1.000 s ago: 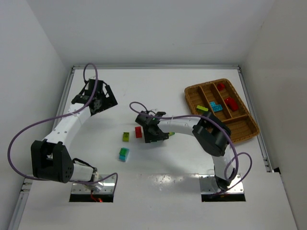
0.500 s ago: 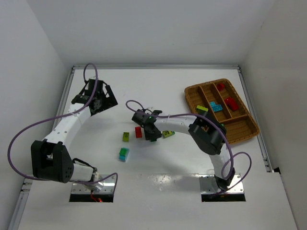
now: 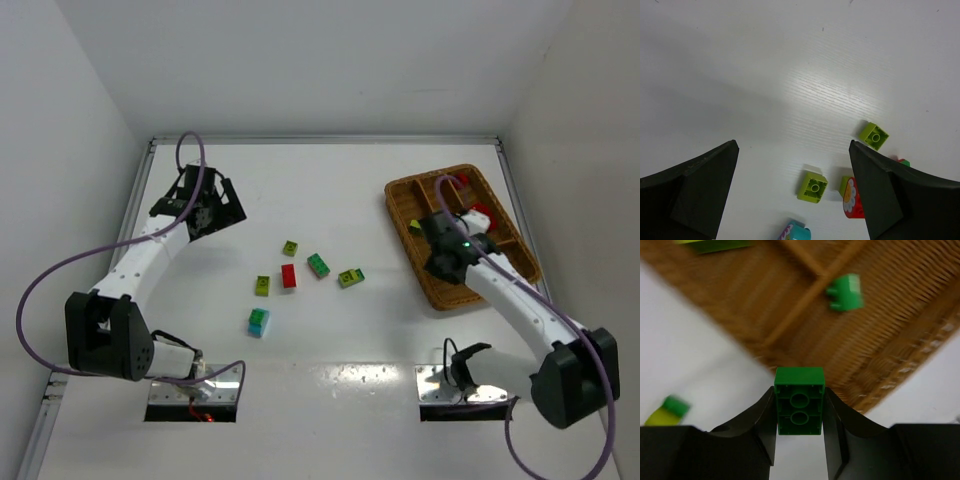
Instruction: Sort the legos into containers by color
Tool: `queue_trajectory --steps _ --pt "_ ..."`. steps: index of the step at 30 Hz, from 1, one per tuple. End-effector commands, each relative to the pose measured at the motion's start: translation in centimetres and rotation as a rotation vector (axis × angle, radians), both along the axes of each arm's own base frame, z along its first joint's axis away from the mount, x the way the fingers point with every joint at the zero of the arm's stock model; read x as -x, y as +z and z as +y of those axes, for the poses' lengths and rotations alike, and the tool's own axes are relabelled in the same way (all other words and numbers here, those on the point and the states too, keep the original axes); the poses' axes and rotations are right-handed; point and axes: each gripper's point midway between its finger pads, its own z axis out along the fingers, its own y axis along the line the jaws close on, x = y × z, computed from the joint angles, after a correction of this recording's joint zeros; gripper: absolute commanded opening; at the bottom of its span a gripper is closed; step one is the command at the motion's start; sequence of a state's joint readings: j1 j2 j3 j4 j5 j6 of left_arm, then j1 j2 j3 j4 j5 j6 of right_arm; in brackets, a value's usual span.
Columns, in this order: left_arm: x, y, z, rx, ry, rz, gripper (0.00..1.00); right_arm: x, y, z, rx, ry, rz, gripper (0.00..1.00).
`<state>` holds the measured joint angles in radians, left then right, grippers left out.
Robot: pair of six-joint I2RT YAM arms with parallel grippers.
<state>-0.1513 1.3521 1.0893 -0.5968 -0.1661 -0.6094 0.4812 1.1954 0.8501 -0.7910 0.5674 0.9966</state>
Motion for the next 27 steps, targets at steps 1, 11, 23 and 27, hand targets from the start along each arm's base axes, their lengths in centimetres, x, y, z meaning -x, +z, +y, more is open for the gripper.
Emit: queue_trajectory --steps 1,11,23,27 --pt "-0.3 0.1 -0.3 -0.001 -0.018 -0.013 1.00 2.9 -2.0 -4.9 -0.034 -0.182 0.084 0.21" --pt "-0.2 -0.2 -0.8 0.004 -0.034 -0.003 1.00 -0.7 -1.6 -9.0 -0.029 -0.321 0.016 0.67" --pt "-0.3 -0.2 -0.7 -0.010 -0.018 -0.007 1.00 -3.2 3.7 14.7 -0.119 0.716 -0.128 0.55" --pt "-0.3 -0.2 -0.5 -0.023 -0.019 -0.007 1.00 -3.3 -0.7 18.7 -0.094 0.839 0.068 0.69"
